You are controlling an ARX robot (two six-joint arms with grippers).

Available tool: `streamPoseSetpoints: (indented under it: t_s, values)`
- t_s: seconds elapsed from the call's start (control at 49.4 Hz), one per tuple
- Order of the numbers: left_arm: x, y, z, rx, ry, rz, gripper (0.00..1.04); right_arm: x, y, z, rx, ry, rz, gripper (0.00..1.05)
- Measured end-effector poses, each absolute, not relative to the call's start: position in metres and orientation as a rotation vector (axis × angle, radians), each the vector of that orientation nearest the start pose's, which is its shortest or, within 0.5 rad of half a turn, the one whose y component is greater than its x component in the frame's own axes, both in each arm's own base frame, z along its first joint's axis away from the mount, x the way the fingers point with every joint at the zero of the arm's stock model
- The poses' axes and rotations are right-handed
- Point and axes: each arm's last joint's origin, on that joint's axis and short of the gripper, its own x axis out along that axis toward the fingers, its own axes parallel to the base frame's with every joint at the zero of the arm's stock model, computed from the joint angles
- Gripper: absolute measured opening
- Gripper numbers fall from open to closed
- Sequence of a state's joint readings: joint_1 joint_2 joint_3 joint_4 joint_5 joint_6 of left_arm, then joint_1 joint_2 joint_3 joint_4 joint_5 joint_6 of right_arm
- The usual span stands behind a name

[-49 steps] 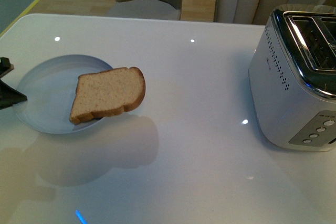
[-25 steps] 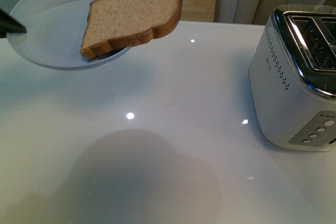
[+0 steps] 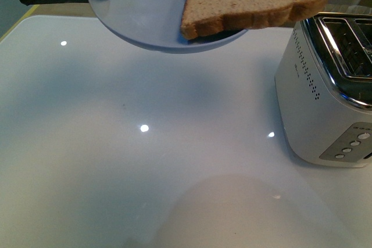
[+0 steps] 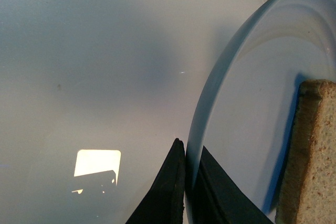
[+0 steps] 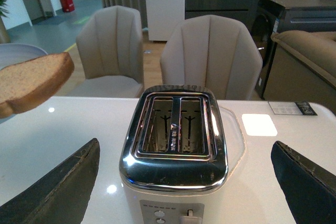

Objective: Left arm holds plate, right arm toasts bread

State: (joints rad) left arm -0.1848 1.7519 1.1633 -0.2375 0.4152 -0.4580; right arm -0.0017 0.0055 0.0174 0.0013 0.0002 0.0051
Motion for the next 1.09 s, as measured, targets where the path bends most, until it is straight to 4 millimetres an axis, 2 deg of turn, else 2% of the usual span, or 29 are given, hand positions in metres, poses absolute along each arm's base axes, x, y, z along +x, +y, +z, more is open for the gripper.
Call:
streamPoseSetpoints:
  t_s: [0.142,0.162,0.182,0.263,0.304,0.466,0.567,0.648,0.79,1.094]
  values:
    - [0.357,-0.092,0.208,-0.505,0.965,-0.372,0.03,0.097,0.0,0.169,0.009,-0.002,0.006,0.96]
    - [0.357,-0.093,0.208,-0.503,0.966,-0.373,0.03,0.098,0.0,0.168,0.039,0.05,0.031,0.96]
    - [0.356,-0.095,0.208,-0.503,0.969,-0.373,0.03,0.098,0.001,0.168,0.091,0.175,0.075,0.96]
    - [0.355,-0.099,0.208,-0.502,0.974,-0.378,0.03,0.105,0.002,0.17,0.298,0.504,0.093,0.96]
    - [0.354,-0.102,0.208,-0.5,0.975,-0.385,0.03,0.11,0.003,0.171,0.37,0.551,0.085,0.96]
    - [0.354,-0.104,0.209,-0.501,0.976,-0.379,0.03,0.139,0.009,0.196,0.511,0.517,0.151,0.96]
    - [0.355,-0.105,0.211,-0.501,0.976,-0.381,0.03,0.169,0.019,0.213,0.605,0.486,0.249,0.96]
    - [0.355,-0.105,0.212,-0.501,0.975,-0.382,0.03,0.188,0.028,0.217,0.663,0.491,0.31,0.96]
    - [0.355,-0.105,0.213,-0.504,0.975,-0.381,0.03,0.219,0.042,0.211,0.738,0.525,0.349,0.96]
    - [0.356,-0.106,0.213,-0.523,0.977,-0.386,0.03,0.245,0.062,0.192,0.841,0.599,0.373,0.95]
